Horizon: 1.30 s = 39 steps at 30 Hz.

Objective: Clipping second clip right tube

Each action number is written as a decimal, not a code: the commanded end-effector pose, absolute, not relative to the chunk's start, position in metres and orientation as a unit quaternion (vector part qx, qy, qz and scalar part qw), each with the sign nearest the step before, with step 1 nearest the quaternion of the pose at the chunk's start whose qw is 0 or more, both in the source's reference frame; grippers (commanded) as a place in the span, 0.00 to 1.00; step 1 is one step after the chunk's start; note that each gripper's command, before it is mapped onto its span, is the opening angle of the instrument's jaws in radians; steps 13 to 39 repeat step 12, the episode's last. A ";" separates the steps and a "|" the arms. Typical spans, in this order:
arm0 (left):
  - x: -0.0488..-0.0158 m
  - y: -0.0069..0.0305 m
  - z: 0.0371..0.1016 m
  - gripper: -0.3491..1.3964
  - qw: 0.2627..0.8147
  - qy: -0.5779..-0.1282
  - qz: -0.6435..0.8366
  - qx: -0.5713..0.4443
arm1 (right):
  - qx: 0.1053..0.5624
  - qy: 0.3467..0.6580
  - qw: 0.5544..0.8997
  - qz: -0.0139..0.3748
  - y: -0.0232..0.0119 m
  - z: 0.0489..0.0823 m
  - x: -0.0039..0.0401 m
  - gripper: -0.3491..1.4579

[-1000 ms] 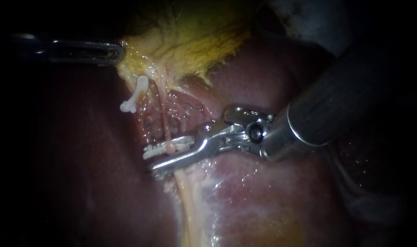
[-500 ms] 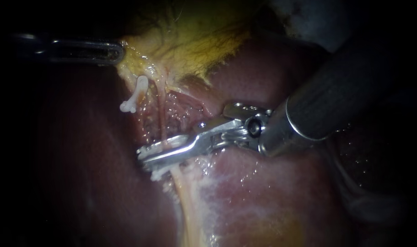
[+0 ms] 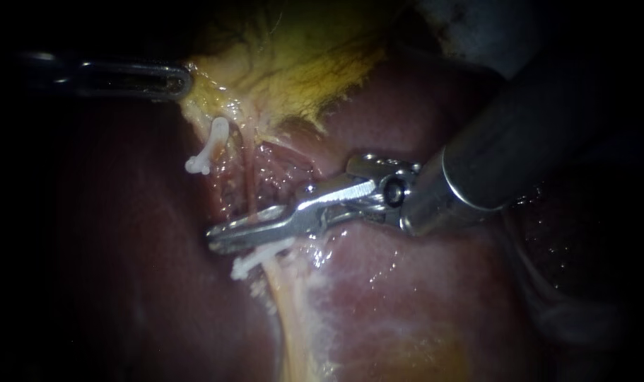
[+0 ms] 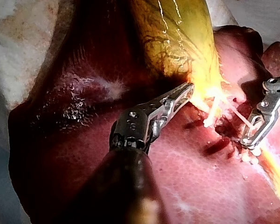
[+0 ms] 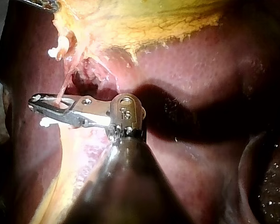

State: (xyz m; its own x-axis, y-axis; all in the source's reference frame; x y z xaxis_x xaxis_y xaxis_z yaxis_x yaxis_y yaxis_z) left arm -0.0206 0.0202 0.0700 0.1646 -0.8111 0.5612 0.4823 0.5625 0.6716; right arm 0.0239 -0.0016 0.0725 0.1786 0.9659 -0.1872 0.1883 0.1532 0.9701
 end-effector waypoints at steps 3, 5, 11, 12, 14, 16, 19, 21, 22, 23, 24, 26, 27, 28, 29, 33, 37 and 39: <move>-0.0206 0.0201 0.0700 0.00 0.743 -0.478 -0.435 0.172 | 0.545 0.531 0.543 0.355 -0.0016 0.0726 0.0239 0.00; -0.0206 0.0201 0.0700 0.00 0.743 -0.478 -0.435 0.172 | 0.545 0.531 0.543 0.355 -0.0016 0.0726 0.0239 0.00; -0.0206 0.0202 0.0700 0.00 0.743 -0.478 -0.435 0.172 | 0.545 0.531 0.543 0.355 -0.0017 0.0728 0.0238 0.00; -0.0206 0.0202 0.0700 0.00 0.743 -0.478 -0.435 0.172 | 0.545 0.531 0.543 0.355 -0.0017 0.0728 0.0238 0.00; -0.0206 0.0202 0.0700 0.00 0.743 -0.478 -0.435 0.172 | 0.545 0.531 0.543 0.355 -0.0017 0.0728 0.0238 0.00; -0.0206 0.0202 0.0700 0.00 0.743 -0.478 -0.435 0.172 | 0.545 0.531 0.543 0.355 -0.0017 0.0728 0.0238 0.00; -0.0206 0.0202 0.0700 0.00 0.743 -0.478 -0.435 0.172 | 0.545 0.531 0.543 0.355 -0.0017 0.0728 0.0238 0.00; -0.0206 0.0202 0.0700 0.00 0.743 -0.478 -0.435 0.172 | 0.545 0.531 0.543 0.355 -0.0017 0.0728 0.0238 0.00; -0.0206 0.0202 0.0700 0.00 0.743 -0.478 -0.435 0.172 | 0.545 0.531 0.543 0.355 -0.0017 0.0728 0.0238 0.00; -0.0206 0.0202 0.0700 0.00 0.743 -0.478 -0.435 0.172 | 0.545 0.531 0.543 0.355 -0.0017 0.0728 0.0238 0.00; -0.0206 0.0202 0.0700 0.00 0.743 -0.478 -0.435 0.172 | 0.545 0.531 0.543 0.355 -0.0017 0.0728 0.0238 0.00; -0.0206 0.0202 0.0700 0.00 0.743 -0.478 -0.435 0.172 | 0.545 0.531 0.543 0.355 -0.0017 0.0728 0.0238 0.00; -0.0206 0.0202 0.0700 0.00 0.743 -0.478 -0.435 0.172 | 0.545 0.531 0.543 0.355 -0.0017 0.0728 0.0238 0.00; -0.0206 0.0202 0.0700 0.00 0.743 -0.478 -0.435 0.172 | 0.545 0.531 0.543 0.355 -0.0017 0.0728 0.0238 0.00; -0.0206 0.0202 0.0700 0.00 0.743 -0.478 -0.435 0.172 | 0.545 0.531 0.543 0.355 -0.0017 0.0728 0.0238 0.00; -0.0206 0.0202 0.0700 0.00 0.743 -0.478 -0.435 0.172 | 0.545 0.531 0.543 0.355 -0.0017 0.0728 0.0238 0.00; -0.0206 0.0202 0.0700 0.00 0.743 -0.478 -0.435 0.172 | 0.545 0.531 0.543 0.355 -0.0017 0.0728 0.0238 0.00; -0.0206 0.0202 0.0700 0.00 0.743 -0.478 -0.435 0.172 | 0.545 0.531 0.543 0.355 -0.0017 0.0728 0.0238 0.00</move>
